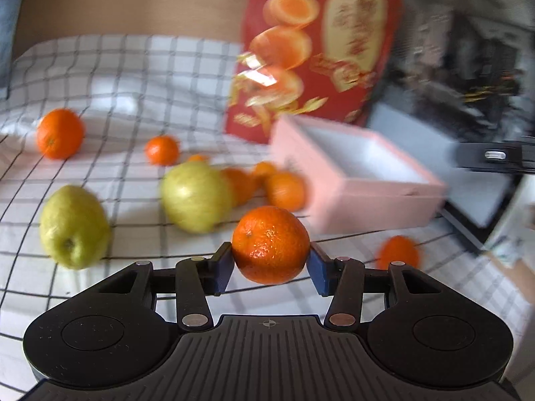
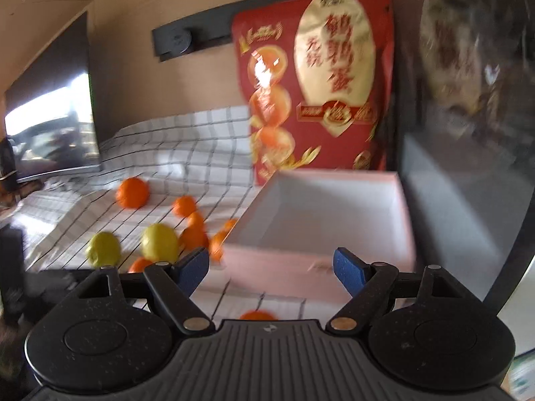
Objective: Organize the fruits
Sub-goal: 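Lower the left gripper onto a mandarin and close on it, then carry the mandarin into the pink box with the left gripper while the right gripper grasps another mandarin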
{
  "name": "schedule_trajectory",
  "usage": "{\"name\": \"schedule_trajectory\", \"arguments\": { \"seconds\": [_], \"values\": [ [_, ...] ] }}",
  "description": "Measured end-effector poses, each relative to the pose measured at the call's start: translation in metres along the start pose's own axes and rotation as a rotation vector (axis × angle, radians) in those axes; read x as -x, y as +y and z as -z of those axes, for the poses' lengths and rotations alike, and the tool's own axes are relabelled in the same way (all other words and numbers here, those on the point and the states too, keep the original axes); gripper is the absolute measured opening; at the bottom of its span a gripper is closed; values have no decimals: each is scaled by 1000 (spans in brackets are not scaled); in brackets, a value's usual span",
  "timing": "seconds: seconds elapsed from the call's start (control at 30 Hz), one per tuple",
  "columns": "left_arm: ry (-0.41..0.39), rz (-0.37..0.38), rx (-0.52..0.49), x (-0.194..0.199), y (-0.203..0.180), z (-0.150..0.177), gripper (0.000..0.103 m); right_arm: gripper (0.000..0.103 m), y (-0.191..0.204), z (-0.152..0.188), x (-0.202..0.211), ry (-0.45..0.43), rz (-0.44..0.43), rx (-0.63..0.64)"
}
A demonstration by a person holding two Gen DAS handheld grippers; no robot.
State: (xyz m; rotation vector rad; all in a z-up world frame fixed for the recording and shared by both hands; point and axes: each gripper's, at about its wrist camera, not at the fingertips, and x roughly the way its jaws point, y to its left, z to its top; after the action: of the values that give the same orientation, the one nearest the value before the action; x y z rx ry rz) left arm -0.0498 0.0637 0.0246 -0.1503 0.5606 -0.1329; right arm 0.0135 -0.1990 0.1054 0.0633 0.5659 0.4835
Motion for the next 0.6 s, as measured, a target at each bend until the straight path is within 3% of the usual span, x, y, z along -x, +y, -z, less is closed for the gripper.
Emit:
{"name": "schedule_trajectory", "arguments": {
  "seconds": [0.1,0.3,0.37,0.5,0.6],
  "values": [
    [-27,51,-44,16,-19,-3,53,82,-1,-7,-8,56,1,10],
    [-10,88,-115,22,-42,1,53,81,6,31,-40,240,-54,55],
    [6,94,-116,19,-44,4,53,79,9,42,-50,256,-37,72],
    [22,93,-104,14,-38,7,53,64,10,51,-62,273,-19,70],
    [37,94,-76,7,-33,5,53,62,13,52,-66,265,-14,98]
  ]
}}
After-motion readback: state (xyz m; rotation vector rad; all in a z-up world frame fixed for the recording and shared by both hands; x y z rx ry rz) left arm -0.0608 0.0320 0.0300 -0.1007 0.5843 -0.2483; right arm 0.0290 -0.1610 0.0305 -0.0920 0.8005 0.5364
